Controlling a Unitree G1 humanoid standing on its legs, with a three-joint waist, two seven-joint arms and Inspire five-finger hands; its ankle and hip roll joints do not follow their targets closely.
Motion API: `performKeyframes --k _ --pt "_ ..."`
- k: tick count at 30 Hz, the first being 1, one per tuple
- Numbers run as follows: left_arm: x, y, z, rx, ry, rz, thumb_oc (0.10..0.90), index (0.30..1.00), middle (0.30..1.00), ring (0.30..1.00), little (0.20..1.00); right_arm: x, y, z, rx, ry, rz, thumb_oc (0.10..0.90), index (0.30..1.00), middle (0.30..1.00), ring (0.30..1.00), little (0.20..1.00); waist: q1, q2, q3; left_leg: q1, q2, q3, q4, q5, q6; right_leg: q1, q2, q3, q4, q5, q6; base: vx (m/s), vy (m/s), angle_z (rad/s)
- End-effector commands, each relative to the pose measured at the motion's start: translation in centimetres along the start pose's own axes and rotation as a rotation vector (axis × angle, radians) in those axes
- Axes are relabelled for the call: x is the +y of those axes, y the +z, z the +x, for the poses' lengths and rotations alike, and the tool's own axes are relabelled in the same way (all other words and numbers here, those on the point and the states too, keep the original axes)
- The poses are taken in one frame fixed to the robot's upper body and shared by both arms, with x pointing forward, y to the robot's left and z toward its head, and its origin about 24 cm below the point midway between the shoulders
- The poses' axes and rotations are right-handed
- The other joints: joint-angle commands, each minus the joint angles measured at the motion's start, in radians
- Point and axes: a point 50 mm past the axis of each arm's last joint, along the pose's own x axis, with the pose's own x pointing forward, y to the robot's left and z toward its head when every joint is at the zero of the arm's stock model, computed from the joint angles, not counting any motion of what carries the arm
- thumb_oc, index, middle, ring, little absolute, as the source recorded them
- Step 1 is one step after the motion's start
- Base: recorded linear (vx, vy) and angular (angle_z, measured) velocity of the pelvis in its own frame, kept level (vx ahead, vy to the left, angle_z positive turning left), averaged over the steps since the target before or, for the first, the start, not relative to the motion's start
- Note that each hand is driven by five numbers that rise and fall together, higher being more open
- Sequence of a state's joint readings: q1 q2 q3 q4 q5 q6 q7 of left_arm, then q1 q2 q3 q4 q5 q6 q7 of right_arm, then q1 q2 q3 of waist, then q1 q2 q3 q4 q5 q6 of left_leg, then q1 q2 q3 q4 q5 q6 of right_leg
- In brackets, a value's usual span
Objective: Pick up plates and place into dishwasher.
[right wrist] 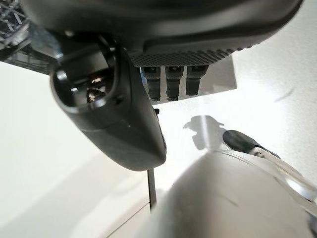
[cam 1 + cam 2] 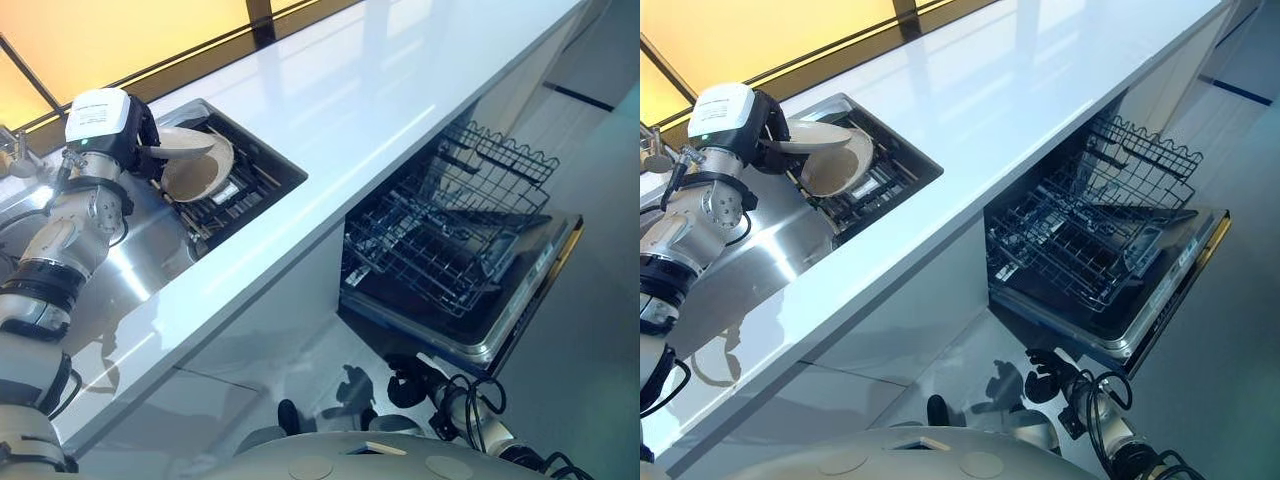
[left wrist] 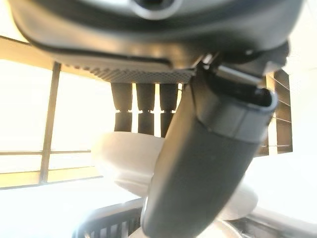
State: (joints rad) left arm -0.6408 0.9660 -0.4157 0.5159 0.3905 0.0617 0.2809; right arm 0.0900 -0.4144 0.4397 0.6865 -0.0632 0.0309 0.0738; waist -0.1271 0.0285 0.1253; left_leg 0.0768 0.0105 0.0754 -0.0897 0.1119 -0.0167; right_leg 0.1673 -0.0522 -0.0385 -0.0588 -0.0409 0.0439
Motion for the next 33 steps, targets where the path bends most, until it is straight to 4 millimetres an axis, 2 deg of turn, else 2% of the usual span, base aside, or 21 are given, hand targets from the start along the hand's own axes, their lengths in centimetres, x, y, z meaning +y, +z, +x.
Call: performKeyframes --k 1,10,14,16,19,22,25,30,33 --pt "8.3 -1.4 1.0 0.004 0.347 -0.009 0.1 0.3 0.3 0.3 0.2 -1.7 2.1 -0.7 -0.134 -0.069 -0.026 0.8 0.9 0.9 0.9 0.9 0.003 0.004 -0.078 0.053 -0.073 -0.014 0.002 -0.13 0.03 -0.079 0.045 0.026 0.028 0.047 0.035 0.0 0.0 0.0" --pt "8.4 -1.0 -0.1 -0.032 0.407 -0.077 0.1 0.3 0.3 0.3 0.2 -3.2 4.9 -1.6 -0.271 -0.148 0.065 0.8 0.9 0.9 0.9 0.9 0.001 -0.001 -0.08 0.054 -0.073 -0.015 0.002 -0.132 0.032 -0.08 0.044 0.027 0.032 0.047 0.035 0.0 0.0 0.0" --pt "8.5 -0.6 -1.1 -0.084 0.458 -0.117 0.1 0.3 0.3 0.3 0.2 -4.8 8.1 -3.0 -0.464 -0.188 0.331 0.8 0.9 0.9 0.9 0.9 -0.006 -0.002 -0.077 0.057 -0.072 -0.009 0.002 -0.132 0.035 -0.081 0.045 0.035 0.033 0.049 0.033 0.0 0.0 0.0" --pt "8.5 -0.3 -1.9 -0.107 0.487 -0.138 0.1 0.3 0.3 0.3 0.2 -6.7 10.1 -4.5 -0.622 -0.331 0.527 0.8 0.9 0.9 0.9 0.9 -0.013 -0.001 -0.078 0.058 -0.071 -0.004 0.002 -0.132 0.038 -0.084 0.047 0.043 0.033 0.051 0.033 -0.02 0.007 -0.01" --pt "8.3 -0.3 -2.8 -0.13 0.516 -0.158 0.1 0.3 0.3 0.3 0.2 -8.6 12.2 -6.8 -0.793 -0.462 0.681 0.8 0.9 0.9 0.9 0.9 -0.022 0.006 -0.081 0.05 -0.07 0.009 0.002 -0.125 0.039 -0.097 0.047 0.054 0.037 0.062 0.035 -0.04 0.027 -0.06" --pt "8.6 0.4 -3.3 -0.175 0.537 -0.181 0.1 0.3 0.3 0.3 0.2 -10.4 14.3 -9.6 -0.962 -0.601 0.701 0.8 0.9 0.9 0.9 0.9 -0.03 0.015 -0.09 0.048 -0.07 0.017 0.002 -0.127 0.043 -0.105 0.046 0.064 0.04 0.063 0.04 -0.01 0.04 -0.13" --pt "9.4 1.3 -3.5 -0.224 0.548 -0.2 0.1 0.3 0.3 0.3 0.2 -11.8 15.6 -11.5 -1.054 -0.706 0.674 0.8 0.9 0.9 0.9 0.9 -0.028 0.017 -0.095 0.049 -0.071 0.019 0.002 -0.127 0.044 -0.105 0.043 0.066 0.037 0.065 0.041 0.0 0.009 -0.02" --pt "10.8 3.2 -4.1 -0.328 0.579 -0.23 0.1 0.3 0.3 0.3 0.2 -14.0 17.8 -15.1 -1.23 -0.918 0.463 0.8 0.9 0.9 0.9 0.9 -0.012 0.018 -0.1 0.049 -0.073 0.017 0.002 -0.126 0.047 -0.101 0.042 0.064 0.036 0.065 0.039 0.0 0.0 0.0" --pt "11.6 4.1 -4.5 -0.379 0.596 -0.252 0.1 0.3 0.3 0.3 0.2 -14.8 18.6 -16.7 -1.3 -0.975 0.344 0.8 0.9 0.9 0.9 0.9 -0.001 0.014 -0.101 0.049 -0.074 0.015 0.002 -0.125 0.046 -0.098 0.039 0.059 0.035 0.065 0.04 -0.01 0.002 -0.03"
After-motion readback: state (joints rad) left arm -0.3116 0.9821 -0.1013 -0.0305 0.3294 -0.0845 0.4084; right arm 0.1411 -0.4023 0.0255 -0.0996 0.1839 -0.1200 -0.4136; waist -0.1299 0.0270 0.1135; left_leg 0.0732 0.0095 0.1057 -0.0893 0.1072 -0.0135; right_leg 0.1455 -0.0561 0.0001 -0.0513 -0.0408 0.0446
